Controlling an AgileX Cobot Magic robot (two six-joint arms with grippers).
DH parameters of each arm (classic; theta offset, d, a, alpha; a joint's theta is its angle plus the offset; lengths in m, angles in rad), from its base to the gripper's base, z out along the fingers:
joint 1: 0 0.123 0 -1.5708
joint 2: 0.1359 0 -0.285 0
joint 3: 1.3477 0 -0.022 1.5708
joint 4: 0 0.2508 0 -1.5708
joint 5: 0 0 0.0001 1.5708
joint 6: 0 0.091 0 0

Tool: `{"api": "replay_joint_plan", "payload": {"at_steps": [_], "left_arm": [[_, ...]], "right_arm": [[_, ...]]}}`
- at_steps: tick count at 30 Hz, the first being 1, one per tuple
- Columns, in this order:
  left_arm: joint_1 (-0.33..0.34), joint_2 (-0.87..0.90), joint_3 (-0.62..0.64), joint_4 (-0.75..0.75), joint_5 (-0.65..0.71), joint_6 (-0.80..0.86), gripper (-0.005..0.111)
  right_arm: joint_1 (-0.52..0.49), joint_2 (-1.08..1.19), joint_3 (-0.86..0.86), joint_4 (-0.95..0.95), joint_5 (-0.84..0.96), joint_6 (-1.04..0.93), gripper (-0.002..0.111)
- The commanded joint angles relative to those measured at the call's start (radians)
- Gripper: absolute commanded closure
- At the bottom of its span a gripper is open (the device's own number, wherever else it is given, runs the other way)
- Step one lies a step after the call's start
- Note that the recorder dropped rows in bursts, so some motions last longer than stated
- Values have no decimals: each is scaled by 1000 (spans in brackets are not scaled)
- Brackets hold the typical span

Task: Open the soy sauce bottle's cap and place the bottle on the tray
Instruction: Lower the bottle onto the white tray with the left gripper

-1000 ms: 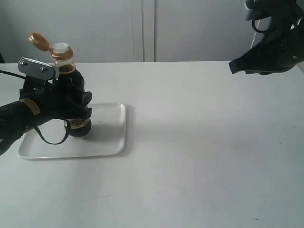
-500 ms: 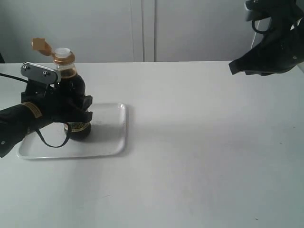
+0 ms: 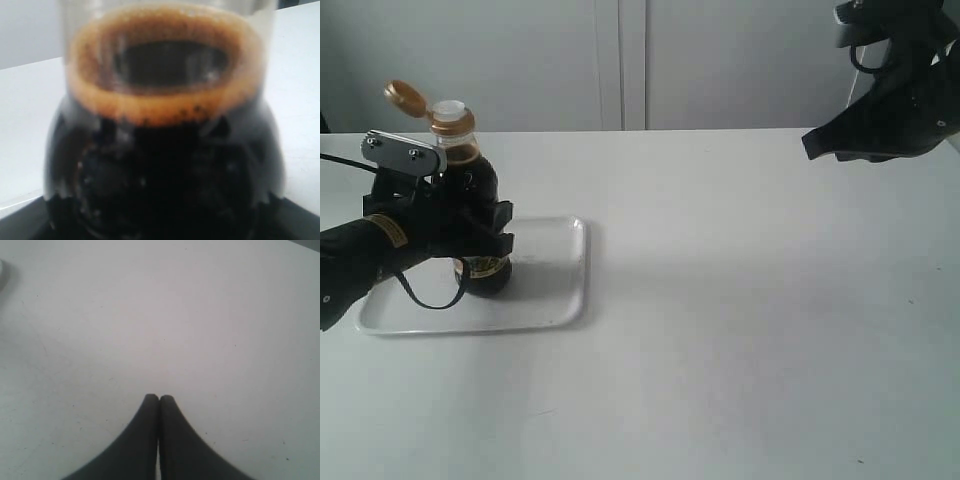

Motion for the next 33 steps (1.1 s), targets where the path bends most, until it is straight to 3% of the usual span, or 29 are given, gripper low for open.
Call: {"api": "replay_joint_plan", "payload": {"at_steps": [1, 4, 22, 33], "left_arm": [[2, -18, -3, -8, -7, 3, 32], [2, -18, -3, -8, 6, 5, 2], [2, -24, -3, 9, 79, 2, 2], [2, -194, -3, 38, 258, -18, 2]], "right_arm": [[0, 1, 1, 6, 0, -4, 108], [0, 1, 1, 6, -2, -4, 108], [0, 1, 1, 4, -19, -4, 108], [0, 1, 1, 4, -24, -4, 108]]}}
